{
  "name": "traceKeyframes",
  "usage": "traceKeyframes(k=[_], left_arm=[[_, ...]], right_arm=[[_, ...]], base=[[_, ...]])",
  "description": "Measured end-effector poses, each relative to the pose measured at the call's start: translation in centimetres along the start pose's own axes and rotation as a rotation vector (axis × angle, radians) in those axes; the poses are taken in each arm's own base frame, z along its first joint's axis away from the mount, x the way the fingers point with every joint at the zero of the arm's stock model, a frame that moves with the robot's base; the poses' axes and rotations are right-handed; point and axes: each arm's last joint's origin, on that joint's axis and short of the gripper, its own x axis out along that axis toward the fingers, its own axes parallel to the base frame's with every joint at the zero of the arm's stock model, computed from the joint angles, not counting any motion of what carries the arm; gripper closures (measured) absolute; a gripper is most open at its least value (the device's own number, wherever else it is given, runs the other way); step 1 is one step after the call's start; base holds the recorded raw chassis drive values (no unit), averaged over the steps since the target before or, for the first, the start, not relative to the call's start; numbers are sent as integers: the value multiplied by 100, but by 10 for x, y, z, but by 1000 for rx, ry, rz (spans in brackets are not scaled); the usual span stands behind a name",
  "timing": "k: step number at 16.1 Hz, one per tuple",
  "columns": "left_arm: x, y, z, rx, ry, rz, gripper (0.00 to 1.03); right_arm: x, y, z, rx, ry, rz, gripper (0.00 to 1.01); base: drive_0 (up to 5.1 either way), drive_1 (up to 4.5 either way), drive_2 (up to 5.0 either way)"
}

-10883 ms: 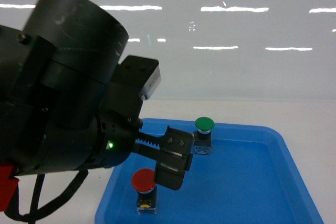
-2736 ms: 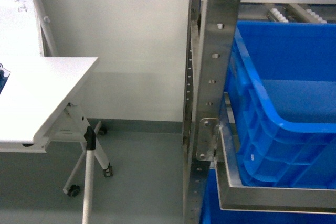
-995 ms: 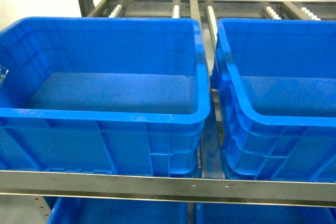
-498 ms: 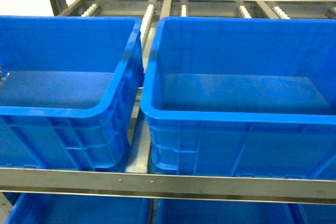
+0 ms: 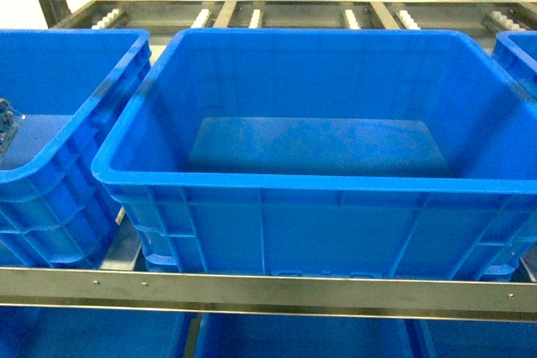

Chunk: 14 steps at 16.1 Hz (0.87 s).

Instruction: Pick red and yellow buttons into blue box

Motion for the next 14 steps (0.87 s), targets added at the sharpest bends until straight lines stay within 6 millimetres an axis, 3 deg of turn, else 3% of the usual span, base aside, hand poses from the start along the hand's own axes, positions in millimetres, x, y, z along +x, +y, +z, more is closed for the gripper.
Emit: traceKeyframes(k=[6, 14], left_arm=[[0, 1, 0, -1, -3, 13, 74], [0, 1, 0, 0, 4, 7, 74]], right_arm=[[0, 0, 0, 0, 0, 2, 73], [0, 0, -2, 0, 12, 1, 73]], base=[[1, 326, -324], [54, -14, -43]])
